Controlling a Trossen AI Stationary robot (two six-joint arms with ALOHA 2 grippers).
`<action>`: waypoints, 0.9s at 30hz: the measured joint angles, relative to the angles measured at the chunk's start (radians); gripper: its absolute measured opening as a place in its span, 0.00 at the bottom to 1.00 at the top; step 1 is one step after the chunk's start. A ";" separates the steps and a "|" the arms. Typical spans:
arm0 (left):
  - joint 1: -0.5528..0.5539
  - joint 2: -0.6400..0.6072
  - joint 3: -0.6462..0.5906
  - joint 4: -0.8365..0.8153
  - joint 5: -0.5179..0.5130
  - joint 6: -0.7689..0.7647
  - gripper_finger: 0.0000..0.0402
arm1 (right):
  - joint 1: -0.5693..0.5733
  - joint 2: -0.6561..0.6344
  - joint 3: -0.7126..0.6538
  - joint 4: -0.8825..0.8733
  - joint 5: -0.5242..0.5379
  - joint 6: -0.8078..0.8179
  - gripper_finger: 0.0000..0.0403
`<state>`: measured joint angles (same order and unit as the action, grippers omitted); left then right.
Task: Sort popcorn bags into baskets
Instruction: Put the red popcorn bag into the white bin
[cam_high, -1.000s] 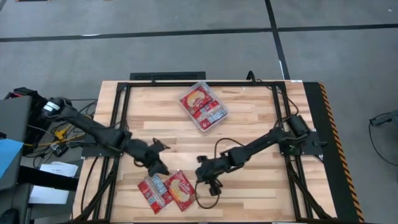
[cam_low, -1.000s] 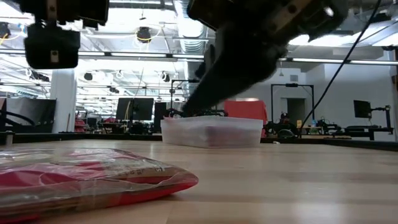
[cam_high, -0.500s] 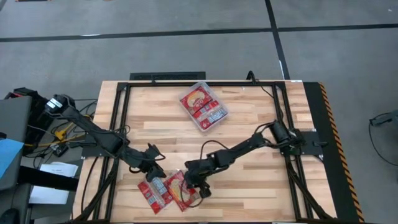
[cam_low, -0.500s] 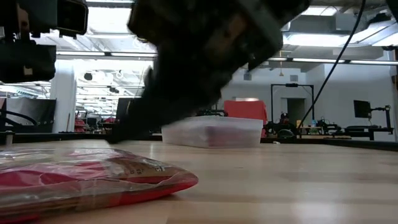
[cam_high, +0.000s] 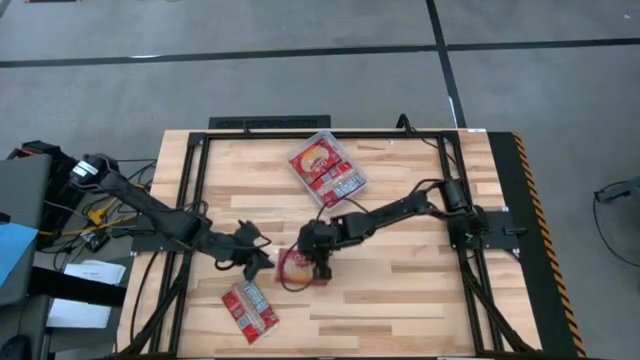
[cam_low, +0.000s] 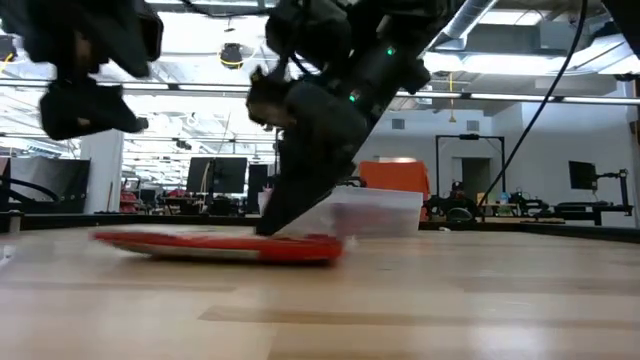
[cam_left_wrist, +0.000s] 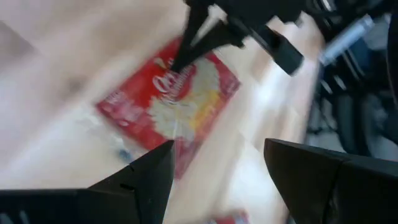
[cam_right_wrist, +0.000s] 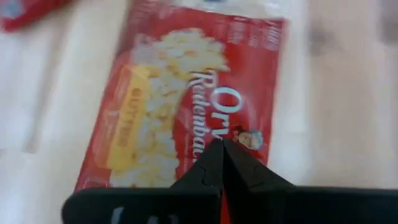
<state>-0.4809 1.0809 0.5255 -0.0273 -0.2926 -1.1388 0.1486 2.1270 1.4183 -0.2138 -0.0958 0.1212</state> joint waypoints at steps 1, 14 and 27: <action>0.017 0.000 0.000 -0.004 -0.020 0.019 0.58 | -0.010 -0.012 -0.001 -0.026 0.001 -0.011 0.05; 0.476 0.012 0.000 -0.014 0.293 0.426 0.70 | 0.076 -0.186 0.000 -0.161 0.180 0.068 0.05; 0.706 0.370 0.001 0.269 0.667 0.668 0.71 | 0.188 -0.112 -0.014 -0.243 0.286 0.197 0.04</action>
<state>0.2249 1.4505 0.5266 0.2418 0.3747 -0.4706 0.3364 2.0154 1.4044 -0.4567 0.1899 0.3187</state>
